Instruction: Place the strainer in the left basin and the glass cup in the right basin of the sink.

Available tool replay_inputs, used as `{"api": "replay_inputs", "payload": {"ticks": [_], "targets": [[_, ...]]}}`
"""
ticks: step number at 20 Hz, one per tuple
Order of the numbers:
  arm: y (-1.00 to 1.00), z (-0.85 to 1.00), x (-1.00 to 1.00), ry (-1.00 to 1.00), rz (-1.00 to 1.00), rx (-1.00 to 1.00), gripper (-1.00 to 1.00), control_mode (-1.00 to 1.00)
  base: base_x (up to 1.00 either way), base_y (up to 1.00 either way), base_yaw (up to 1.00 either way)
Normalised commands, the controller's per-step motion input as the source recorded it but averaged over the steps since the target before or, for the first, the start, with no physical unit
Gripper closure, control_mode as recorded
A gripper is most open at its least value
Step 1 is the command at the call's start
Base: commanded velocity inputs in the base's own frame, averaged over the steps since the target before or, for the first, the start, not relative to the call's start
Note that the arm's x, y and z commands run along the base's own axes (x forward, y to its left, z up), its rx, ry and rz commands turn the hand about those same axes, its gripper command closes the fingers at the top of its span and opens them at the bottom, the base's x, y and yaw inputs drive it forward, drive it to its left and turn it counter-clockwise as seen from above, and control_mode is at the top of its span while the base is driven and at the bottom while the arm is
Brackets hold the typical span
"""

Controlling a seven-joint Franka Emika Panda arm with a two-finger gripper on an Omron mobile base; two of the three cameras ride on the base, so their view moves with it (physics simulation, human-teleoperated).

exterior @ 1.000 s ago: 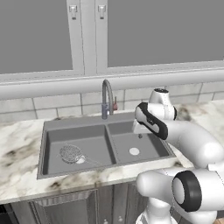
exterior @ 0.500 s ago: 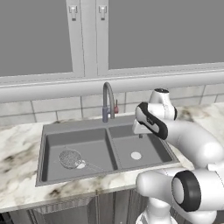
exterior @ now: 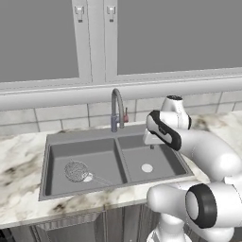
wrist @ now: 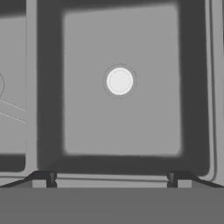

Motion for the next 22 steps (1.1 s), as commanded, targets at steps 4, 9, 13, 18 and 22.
{"api": "replay_inputs", "payload": {"ticks": [4, 9, 13, 18, 22], "targets": [[0.0, 0.0, 0.0, 0.0, 0.0, 0.0, -1.0, 1.0, 0.0, 0.0, 0.0], [-0.45, 0.07, 0.28, 0.06, 0.08, 0.01, -1.0, -1.0, 0.0, 0.0, 0.0], [-0.65, 0.19, 0.33, 0.17, 0.08, 0.06, -1.0, -1.0, 0.0, 0.0, 0.0], [-0.74, 0.06, 0.65, 0.07, 0.06, 0.01, -1.0, -1.0, 0.0, 0.0, 0.0], [-0.64, -0.01, 0.38, -0.07, 0.12, -0.06, -1.0, -1.0, 0.0, 0.0, 0.0]]}}
